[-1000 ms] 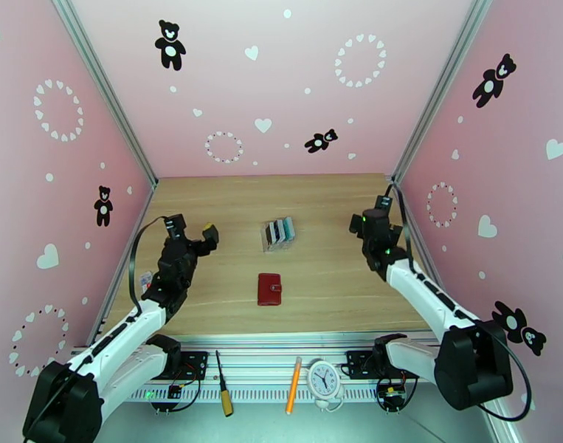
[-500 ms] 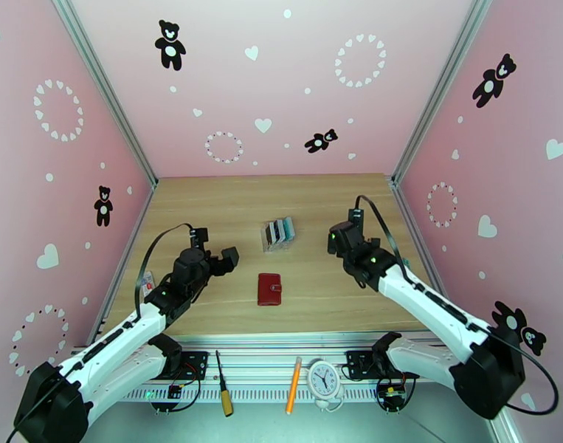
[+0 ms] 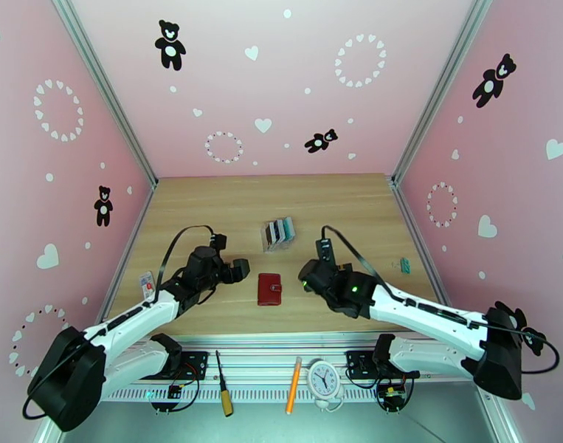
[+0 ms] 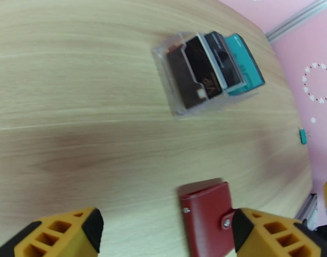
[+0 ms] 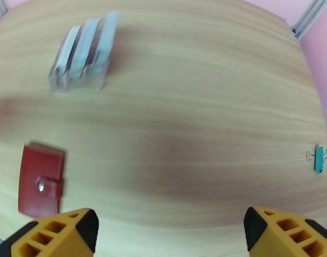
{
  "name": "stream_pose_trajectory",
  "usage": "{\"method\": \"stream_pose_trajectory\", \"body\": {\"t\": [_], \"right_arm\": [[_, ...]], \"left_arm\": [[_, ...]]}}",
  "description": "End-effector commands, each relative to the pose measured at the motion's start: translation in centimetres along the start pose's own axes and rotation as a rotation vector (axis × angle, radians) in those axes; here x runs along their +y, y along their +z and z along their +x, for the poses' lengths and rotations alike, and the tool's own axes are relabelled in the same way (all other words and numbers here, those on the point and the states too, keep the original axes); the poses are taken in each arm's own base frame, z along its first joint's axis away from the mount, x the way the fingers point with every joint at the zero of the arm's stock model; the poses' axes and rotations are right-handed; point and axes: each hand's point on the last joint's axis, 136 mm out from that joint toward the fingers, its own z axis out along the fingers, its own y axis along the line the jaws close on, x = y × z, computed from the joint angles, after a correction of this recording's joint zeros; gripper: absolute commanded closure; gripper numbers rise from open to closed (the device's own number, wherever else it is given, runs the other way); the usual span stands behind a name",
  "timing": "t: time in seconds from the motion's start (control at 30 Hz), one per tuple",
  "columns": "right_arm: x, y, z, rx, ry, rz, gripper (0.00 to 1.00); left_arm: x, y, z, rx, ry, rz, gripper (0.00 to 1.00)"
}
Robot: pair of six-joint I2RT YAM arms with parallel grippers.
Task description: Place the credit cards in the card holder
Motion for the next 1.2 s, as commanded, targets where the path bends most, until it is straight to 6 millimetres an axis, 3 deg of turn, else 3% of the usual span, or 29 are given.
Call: {"method": "stream_pose_trajectory", "body": {"t": [0.0, 0.4, 0.7, 1.17], "right_arm": [[0.7, -0.1, 0.7, 0.028, 0.015, 0.018, 0.10], [7.5, 0.5, 1.8, 0.095, -0.035, -0.083, 0.34], [10.6, 1.1, 2.0, 0.127, -0.053, -0.130, 0.49], [14.9, 3.3, 3.1, 0.196, -0.096, -0.164, 0.55]], "left_arm": [[-2.0, 0.7, 0.3, 0.064, -0.013, 0.087, 0.17], [-2.4, 3.8, 2.5, 0.210, -0.071, 0.145, 0.35], [-2.4, 5.0, 3.7, 0.272, -0.096, 0.167, 0.45], [-2.8, 5.9, 4.8, 0.328, -0.098, 0.183, 0.51]]}}
